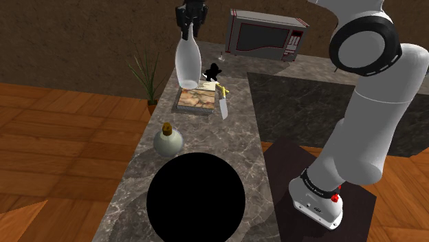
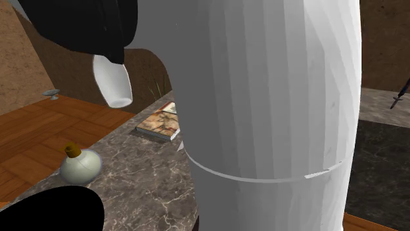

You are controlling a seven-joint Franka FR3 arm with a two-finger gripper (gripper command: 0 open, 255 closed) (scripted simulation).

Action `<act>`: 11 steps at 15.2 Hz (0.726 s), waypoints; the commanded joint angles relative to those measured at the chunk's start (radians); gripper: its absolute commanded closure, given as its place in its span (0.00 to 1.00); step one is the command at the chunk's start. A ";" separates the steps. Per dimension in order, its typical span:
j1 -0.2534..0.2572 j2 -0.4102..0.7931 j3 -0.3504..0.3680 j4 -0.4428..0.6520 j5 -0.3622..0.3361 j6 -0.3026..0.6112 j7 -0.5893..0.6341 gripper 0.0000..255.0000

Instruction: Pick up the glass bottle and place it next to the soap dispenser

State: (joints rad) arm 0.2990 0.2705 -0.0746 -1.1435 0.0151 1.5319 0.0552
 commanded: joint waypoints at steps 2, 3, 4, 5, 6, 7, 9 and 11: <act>0.021 -0.009 0.010 -0.044 -0.007 0.035 0.031 1.00; 0.022 -0.017 0.010 -0.069 -0.008 0.053 0.031 1.00; 0.022 -0.024 0.010 -0.094 -0.008 0.070 0.031 1.00; 0.023 -0.031 0.010 -0.117 -0.009 0.087 0.032 1.00; 0.023 -0.037 0.010 -0.139 -0.009 0.103 0.032 1.00; 0.023 -0.043 0.010 -0.161 -0.009 0.119 0.032 1.00; 0.024 -0.053 0.010 -0.203 -0.010 0.151 0.033 1.00; 0.025 -0.061 0.011 -0.242 -0.011 0.181 0.033 1.00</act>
State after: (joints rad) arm 0.3238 0.2132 -0.0639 -1.3668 0.0046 1.6973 0.0887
